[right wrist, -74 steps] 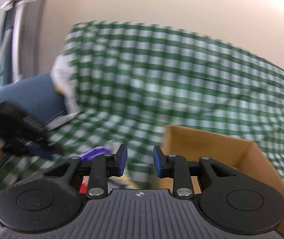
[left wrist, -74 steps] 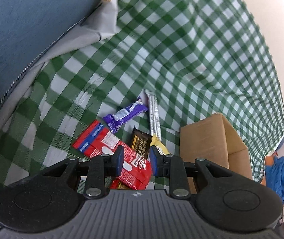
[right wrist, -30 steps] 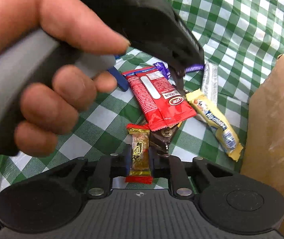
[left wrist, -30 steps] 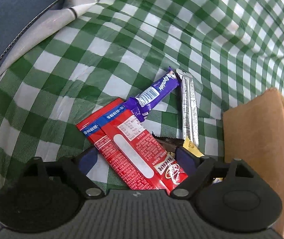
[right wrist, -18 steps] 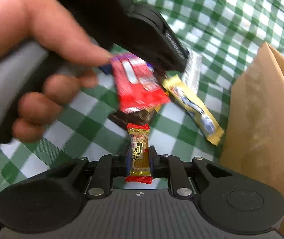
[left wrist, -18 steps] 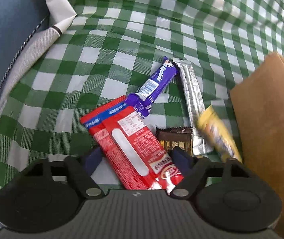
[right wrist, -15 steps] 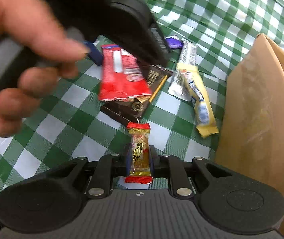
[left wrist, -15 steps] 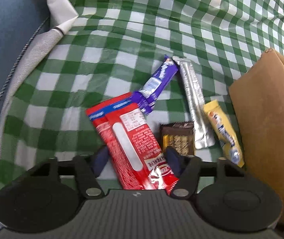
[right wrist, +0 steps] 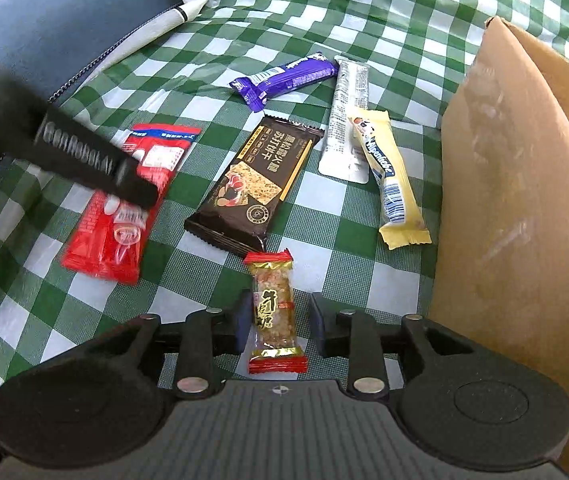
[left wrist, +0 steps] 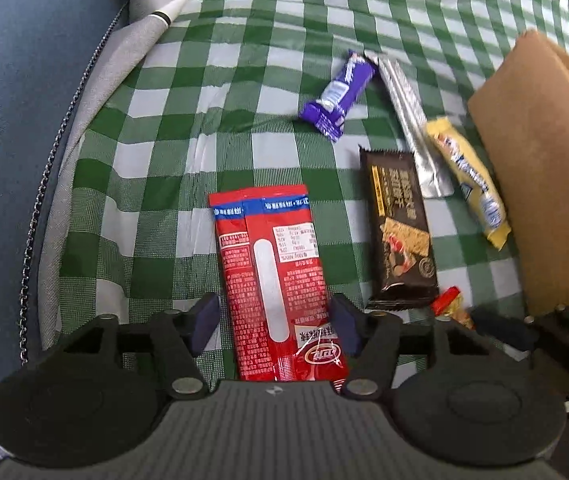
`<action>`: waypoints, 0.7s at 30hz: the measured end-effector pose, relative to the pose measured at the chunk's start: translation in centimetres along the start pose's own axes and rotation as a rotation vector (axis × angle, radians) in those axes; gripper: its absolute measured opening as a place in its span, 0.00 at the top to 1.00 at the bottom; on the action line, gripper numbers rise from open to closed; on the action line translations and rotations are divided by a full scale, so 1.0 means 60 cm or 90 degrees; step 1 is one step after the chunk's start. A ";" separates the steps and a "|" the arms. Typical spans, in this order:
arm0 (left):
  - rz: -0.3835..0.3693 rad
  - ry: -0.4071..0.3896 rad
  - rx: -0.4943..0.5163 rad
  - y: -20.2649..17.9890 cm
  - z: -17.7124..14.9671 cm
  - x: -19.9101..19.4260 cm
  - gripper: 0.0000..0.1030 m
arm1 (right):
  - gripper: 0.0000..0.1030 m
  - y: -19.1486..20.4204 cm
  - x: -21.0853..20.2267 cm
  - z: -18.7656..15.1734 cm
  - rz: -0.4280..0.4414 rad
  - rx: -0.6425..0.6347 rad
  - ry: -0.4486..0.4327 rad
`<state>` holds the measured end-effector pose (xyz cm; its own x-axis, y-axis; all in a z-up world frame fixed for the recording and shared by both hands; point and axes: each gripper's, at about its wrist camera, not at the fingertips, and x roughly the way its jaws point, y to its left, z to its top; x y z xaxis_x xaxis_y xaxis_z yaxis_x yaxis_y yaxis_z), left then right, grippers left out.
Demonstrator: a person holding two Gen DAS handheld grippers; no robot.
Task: Organize snacks
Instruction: 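Close the left tool on the red wafer bar while the right tool grasps the gold candy, then lift both snacks and carry them over the cardboard box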
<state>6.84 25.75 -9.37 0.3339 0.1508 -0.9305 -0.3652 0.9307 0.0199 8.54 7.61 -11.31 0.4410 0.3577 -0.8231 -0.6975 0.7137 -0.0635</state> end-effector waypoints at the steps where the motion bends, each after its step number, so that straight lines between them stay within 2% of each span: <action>1: 0.005 0.005 0.003 -0.003 -0.001 0.004 0.32 | 0.69 -0.001 0.000 0.000 0.001 0.001 -0.001; 3: 0.016 0.005 0.022 -0.013 -0.003 0.007 0.31 | 0.70 -0.001 -0.001 -0.002 0.004 0.002 -0.002; 6: 0.031 -0.001 0.042 -0.022 -0.003 0.013 0.32 | 0.79 -0.003 0.001 -0.002 0.006 0.000 -0.005; 8: 0.033 -0.015 0.027 -0.018 -0.002 0.008 0.48 | 0.82 -0.004 0.000 -0.002 0.005 0.001 -0.006; 9: 0.031 -0.019 0.011 -0.014 -0.002 0.006 0.49 | 0.82 -0.004 -0.002 -0.001 0.004 0.004 -0.006; 17: -0.022 -0.064 -0.079 0.011 -0.011 -0.039 0.50 | 0.83 0.003 -0.033 -0.003 -0.023 -0.017 -0.037; 21: -0.054 -0.116 -0.101 0.011 -0.017 -0.070 0.50 | 0.83 0.008 -0.068 -0.005 -0.036 -0.037 -0.077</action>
<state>4.34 25.38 -5.79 0.5151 0.1451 -0.8447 -0.4563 0.8807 -0.1270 6.27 6.31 -8.16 0.5429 0.3904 -0.7436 -0.6996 0.7000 -0.1433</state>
